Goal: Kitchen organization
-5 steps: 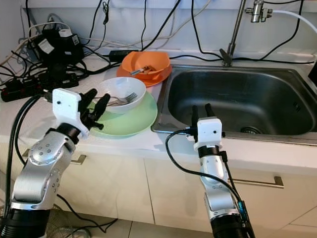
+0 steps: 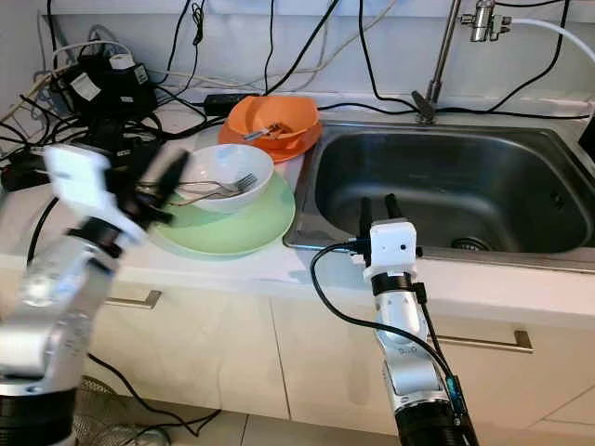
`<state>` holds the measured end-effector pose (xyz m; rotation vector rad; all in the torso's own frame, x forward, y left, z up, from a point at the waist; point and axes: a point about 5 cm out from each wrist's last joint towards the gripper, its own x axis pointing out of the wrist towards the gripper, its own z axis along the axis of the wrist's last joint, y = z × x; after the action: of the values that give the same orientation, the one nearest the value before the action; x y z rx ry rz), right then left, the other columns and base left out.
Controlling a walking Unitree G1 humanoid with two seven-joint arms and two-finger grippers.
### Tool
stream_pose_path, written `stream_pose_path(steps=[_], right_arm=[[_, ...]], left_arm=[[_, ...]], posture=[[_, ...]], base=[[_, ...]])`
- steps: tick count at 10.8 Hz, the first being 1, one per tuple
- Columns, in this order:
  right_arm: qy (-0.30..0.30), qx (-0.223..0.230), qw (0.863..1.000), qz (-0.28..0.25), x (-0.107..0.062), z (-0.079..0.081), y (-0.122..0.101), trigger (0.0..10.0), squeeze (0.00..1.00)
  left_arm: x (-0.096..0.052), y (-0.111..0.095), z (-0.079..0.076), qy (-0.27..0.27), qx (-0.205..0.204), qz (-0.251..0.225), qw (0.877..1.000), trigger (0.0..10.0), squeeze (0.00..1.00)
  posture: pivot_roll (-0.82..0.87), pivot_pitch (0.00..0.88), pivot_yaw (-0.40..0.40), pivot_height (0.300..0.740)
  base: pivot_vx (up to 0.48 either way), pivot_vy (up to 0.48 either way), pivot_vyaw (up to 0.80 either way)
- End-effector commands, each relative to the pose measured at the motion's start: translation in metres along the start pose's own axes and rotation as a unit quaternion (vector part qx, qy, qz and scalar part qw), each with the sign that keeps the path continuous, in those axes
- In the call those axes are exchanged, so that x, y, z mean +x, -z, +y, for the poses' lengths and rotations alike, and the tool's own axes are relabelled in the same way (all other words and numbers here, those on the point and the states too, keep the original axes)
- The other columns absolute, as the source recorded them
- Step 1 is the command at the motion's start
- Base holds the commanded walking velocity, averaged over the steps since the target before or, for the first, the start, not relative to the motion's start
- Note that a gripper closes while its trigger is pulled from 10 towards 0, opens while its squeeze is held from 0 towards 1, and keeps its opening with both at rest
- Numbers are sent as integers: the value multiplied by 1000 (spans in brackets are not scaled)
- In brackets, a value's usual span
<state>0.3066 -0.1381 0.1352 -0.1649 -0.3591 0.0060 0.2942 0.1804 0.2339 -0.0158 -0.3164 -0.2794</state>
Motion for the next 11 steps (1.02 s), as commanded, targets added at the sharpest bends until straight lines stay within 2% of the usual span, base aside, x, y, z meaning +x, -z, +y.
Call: stream_pose_path(steps=[1, 2, 3, 4, 6, 7, 11], right_arm=[[-3, 2, 1000, -2, 3, 3, -2, 10000, 0], [-3, 2, 1000, -3, 3, 3, -2, 10000, 0], [-2, 2, 1000, -3, 3, 3, -2, 10000, 0], [-1, 2, 1000, -2, 3, 2, -1, 10000, 0], [-1, 2, 1000, -3, 3, 3, -1, 10000, 0], [0, 2, 1000, -4, 4, 2, -2, 10000, 0], [2, 2, 1000, -4, 4, 3, -2, 10000, 0]], left_arm=[[1, -11, 17, -50, -2, -24, 998, 10000, 0], [-3, -7, 32, -82, -7, -19, 996, 10000, 0], [-5, -4, 38, -91, -20, -15, 996, 10000, 0], [-7, 0, 43, -99, -27, -8, 995, 10000, 0], [-9, 14, 49, -115, -68, 6, 991, 10000, 0], [-9, 21, 50, -124, -104, 8, 987, 10000, 1000], [-9, 35, 46, -111, -143, 17, 983, 10000, 1000]], posture=[[95, 8, 85, 740], [93, 9, 86, 740], [91, 8, 87, 740], [93, 8, 85, 740], [90, 7, 85, 740], [87, 6, 84, 740], [85, 6, 87, 740]], base=[[0, 0, 0], [0, 0, 0], [0, 0, 0], [0, 0, 0], [0, 0, 0], [0, 0, 0], [0, 0, 0]])
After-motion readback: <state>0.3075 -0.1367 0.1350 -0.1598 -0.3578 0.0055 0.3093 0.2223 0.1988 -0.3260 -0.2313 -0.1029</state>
